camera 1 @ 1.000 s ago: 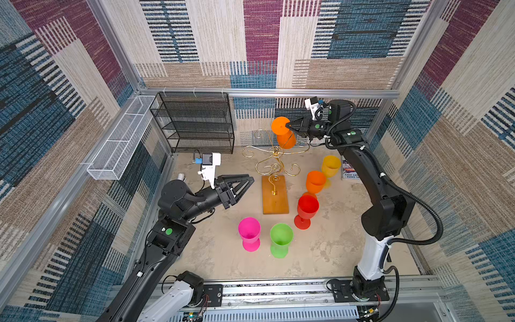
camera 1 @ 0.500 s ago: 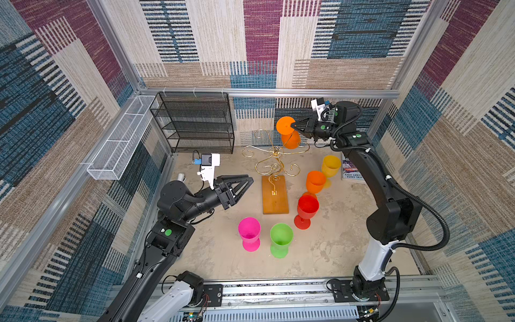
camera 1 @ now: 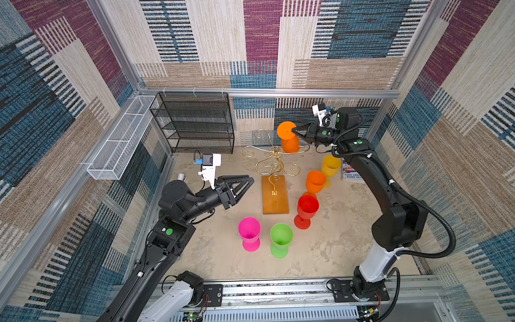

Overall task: Take the wine glass off the wine glass rack
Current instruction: Pick up the wine glass from the wine glass rack.

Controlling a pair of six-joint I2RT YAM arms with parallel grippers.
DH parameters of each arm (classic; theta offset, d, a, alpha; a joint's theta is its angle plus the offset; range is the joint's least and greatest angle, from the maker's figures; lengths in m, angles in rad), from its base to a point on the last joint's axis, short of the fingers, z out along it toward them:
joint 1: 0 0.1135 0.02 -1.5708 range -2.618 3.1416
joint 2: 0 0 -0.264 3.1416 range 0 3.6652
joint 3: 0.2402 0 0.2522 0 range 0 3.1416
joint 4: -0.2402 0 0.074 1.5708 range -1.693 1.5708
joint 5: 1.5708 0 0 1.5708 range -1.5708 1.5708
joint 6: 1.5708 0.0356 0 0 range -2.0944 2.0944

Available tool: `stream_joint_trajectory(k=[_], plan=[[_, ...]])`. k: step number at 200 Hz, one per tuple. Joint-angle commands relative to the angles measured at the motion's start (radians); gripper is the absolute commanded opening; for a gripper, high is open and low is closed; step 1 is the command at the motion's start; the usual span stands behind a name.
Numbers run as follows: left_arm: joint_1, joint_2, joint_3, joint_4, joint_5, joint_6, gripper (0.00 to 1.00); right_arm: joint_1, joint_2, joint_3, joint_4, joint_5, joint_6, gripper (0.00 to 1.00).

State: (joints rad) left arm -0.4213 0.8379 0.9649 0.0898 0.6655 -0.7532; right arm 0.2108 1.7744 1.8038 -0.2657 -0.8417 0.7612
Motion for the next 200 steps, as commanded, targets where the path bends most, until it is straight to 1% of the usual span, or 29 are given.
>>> stream_joint_trajectory(k=[1, 44, 105, 166, 200], plan=[[-0.001, 0.002, -0.003, 0.037, 0.018, 0.010, 0.49, 0.014, 0.000, 0.006, 0.061, -0.035, 0.011, 0.00], [-0.001, -0.002, -0.002, 0.035, 0.020, 0.010, 0.49, 0.043, 0.038, 0.063, 0.041, -0.033, 0.008, 0.00], [-0.001, -0.006, -0.002, 0.024, 0.019, 0.015, 0.49, 0.057, 0.117, 0.198, -0.010, -0.033, 0.003, 0.00], [0.000, -0.002, 0.000, 0.019, 0.018, 0.022, 0.48, 0.067, 0.095, 0.158, -0.004, -0.019, -0.007, 0.00], [0.000, 0.004, 0.002, 0.031, 0.023, 0.014, 0.48, 0.082, 0.100, 0.173, -0.009, -0.018, -0.007, 0.00]])
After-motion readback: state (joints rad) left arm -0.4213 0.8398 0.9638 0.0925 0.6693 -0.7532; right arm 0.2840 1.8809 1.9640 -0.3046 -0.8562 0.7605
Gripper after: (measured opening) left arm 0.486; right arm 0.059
